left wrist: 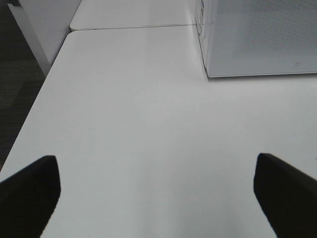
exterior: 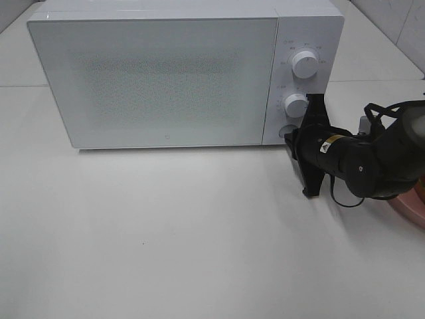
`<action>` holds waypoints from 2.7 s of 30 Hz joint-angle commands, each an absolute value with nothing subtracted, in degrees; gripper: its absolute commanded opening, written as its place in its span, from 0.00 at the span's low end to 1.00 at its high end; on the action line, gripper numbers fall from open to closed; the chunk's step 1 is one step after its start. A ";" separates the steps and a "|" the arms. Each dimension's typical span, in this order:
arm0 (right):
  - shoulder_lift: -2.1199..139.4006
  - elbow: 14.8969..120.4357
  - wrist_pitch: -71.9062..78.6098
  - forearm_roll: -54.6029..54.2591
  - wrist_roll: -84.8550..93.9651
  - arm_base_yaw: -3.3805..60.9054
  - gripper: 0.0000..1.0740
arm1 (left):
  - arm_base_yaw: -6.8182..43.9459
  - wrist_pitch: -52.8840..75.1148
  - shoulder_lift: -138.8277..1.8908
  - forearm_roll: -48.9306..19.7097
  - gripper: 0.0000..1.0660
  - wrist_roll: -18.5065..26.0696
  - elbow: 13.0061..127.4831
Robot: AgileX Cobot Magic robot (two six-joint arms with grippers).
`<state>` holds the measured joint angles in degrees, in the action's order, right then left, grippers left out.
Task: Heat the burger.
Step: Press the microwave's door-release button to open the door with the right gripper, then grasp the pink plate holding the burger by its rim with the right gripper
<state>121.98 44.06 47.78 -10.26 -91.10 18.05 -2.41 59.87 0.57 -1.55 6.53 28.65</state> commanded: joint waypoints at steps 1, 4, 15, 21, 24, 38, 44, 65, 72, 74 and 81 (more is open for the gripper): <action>122.56 45.78 54.72 -10.77 -91.62 17.53 0.00 | -2.06 59.36 1.38 -1.43 0.94 6.19 28.53; 122.56 45.78 55.52 -11.12 -91.62 17.53 0.01 | -2.06 59.36 1.38 -1.43 0.94 6.19 28.53; 122.56 45.78 65.15 -14.32 -89.50 17.53 0.01 | -2.06 59.36 1.38 -1.43 0.94 6.19 28.53; 122.56 45.84 68.87 -18.28 -87.83 17.53 0.01 | -2.06 59.36 1.38 -1.43 0.94 6.19 28.53; 122.56 46.93 69.39 -19.54 -87.20 17.53 0.01 | -2.06 59.36 1.38 -1.43 0.94 6.19 28.53; 122.56 50.59 69.73 -22.46 -83.82 17.53 0.00 | -2.06 59.36 1.38 -1.43 0.94 6.19 28.53; 122.50 50.59 69.10 -21.20 -83.88 17.53 0.00 | -2.06 59.36 1.38 -1.43 0.94 6.19 28.53; 117.06 41.42 48.87 -10.20 -88.64 18.22 0.00 | -2.06 59.36 1.38 -1.43 0.94 6.19 28.53; 114.25 38.50 45.61 -7.22 -88.64 18.22 0.00 | -2.06 59.36 1.38 -1.43 0.94 6.19 28.53; 111.84 36.96 42.23 -4.93 -88.46 18.22 0.00 | -2.06 59.36 1.38 -1.43 0.94 6.19 28.53; 105.31 33.92 34.89 -2.75 -84.74 18.22 0.00 | -2.06 59.36 1.38 -1.43 0.94 6.19 28.53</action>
